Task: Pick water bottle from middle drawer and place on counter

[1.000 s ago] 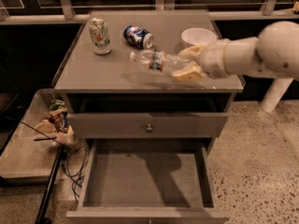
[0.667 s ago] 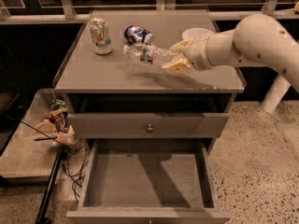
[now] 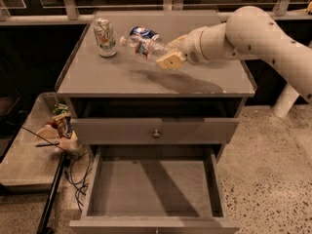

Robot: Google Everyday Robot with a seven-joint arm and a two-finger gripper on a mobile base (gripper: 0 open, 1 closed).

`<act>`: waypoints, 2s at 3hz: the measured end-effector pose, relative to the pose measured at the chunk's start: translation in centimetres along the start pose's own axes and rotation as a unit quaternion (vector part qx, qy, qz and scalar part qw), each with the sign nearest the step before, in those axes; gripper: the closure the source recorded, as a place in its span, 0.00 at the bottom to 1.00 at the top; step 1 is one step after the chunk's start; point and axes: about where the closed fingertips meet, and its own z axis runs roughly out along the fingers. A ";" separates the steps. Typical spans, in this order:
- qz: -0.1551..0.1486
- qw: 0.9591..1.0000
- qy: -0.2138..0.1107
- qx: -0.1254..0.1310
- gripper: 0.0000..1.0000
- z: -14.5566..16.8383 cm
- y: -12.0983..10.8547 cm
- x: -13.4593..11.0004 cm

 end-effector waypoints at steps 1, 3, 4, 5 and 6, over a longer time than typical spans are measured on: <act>0.017 1.000 0.008 -0.006 1.00 -0.6 0.2 0.4; 0.045 0.999 0.028 0.000 1.00 -2.1 -1.6 2.5; 0.053 0.998 0.039 -0.010 1.00 -1.6 -1.8 3.3; 0.054 0.997 0.052 -0.021 1.00 -0.7 -1.4 4.1; 0.054 0.997 0.053 -0.022 0.83 -0.7 -1.4 4.1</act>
Offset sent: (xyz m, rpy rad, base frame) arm -0.0043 -0.0539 -0.0012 0.0083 0.0888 -0.0985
